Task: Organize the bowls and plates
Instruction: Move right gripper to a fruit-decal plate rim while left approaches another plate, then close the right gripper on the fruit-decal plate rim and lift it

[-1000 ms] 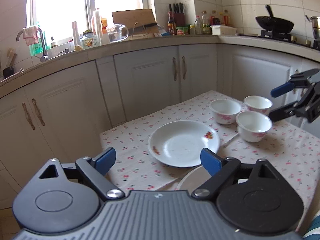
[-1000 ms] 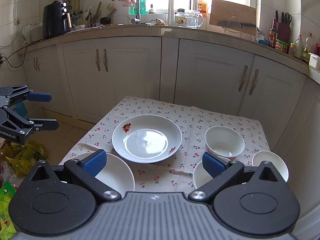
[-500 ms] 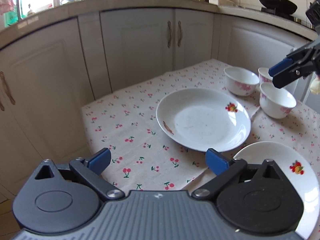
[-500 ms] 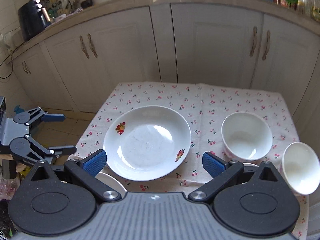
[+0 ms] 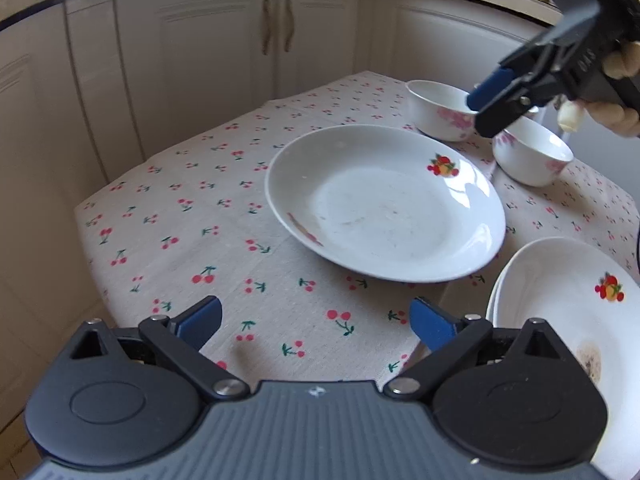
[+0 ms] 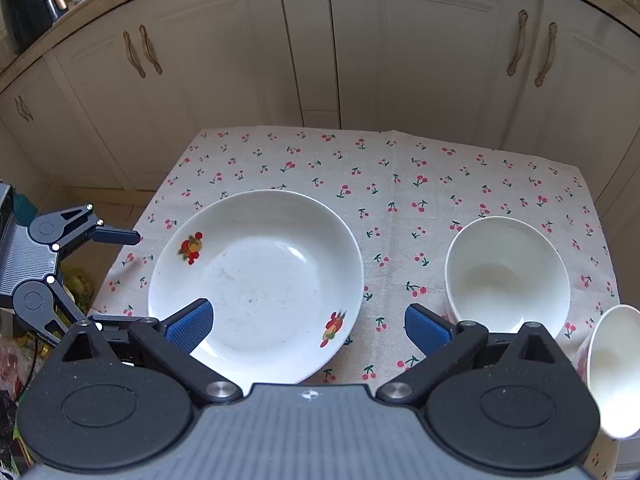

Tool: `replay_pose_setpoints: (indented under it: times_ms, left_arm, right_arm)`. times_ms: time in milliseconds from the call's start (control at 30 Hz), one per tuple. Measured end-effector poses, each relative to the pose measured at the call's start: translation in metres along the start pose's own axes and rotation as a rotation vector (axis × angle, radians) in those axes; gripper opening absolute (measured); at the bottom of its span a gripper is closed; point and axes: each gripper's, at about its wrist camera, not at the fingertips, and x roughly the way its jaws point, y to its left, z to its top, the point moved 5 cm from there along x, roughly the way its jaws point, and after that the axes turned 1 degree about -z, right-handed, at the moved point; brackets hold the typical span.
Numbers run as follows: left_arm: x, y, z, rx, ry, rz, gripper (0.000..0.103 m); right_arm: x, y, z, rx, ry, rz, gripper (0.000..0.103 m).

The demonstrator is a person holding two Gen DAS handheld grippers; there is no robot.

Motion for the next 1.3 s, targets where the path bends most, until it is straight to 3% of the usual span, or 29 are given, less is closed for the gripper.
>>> replay_pose_setpoints:
  times_ms: [300, 600, 867, 1300]
  left_arm:
    - [0.020, -0.006, 0.011, 0.079, 0.005, -0.121, 0.097]
    - [0.027, -0.011, 0.014, 0.110, 0.014, -0.184, 0.097]
    - [0.027, -0.014, 0.015, 0.130, 0.009, -0.204, 0.095]
    - [0.031, -0.018, 0.017, 0.146, 0.003, -0.205, 0.094]
  right_arm:
    - [0.028, -0.004, 0.007, 0.046, 0.077, 0.046, 0.103]
    - [0.047, -0.009, 0.014, 0.095, 0.113, 0.095, 0.101]
    - [0.062, -0.013, 0.019, 0.136, 0.144, 0.156, 0.085]
    - [0.074, -0.014, 0.025, 0.121, 0.158, 0.169, 0.082]
